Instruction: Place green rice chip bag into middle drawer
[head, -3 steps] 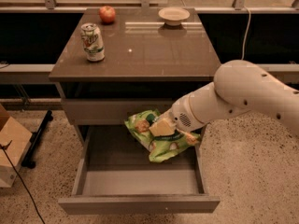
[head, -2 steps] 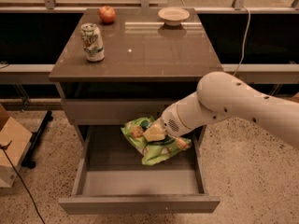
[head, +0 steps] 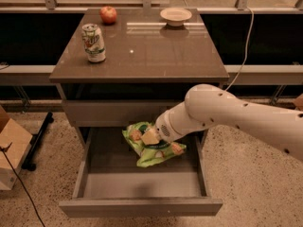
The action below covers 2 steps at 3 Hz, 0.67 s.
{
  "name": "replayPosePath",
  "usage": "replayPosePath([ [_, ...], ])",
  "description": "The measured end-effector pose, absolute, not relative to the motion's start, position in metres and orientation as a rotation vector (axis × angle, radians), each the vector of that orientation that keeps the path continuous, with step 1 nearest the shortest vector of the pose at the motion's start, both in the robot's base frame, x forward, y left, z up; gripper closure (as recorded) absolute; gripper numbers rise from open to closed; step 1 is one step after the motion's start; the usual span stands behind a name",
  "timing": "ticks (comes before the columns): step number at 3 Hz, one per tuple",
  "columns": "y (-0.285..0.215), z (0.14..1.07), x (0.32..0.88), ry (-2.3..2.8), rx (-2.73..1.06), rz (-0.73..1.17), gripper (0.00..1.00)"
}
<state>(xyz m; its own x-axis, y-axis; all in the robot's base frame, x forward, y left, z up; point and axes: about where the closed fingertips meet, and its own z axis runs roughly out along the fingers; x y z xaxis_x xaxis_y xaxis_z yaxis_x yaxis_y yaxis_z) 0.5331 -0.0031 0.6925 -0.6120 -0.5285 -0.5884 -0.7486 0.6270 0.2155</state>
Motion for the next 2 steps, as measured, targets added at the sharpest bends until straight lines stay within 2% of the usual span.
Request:
replayPosePath([
  [2,-0.004,0.624,0.53,2.459,-1.011,0.631,1.0],
])
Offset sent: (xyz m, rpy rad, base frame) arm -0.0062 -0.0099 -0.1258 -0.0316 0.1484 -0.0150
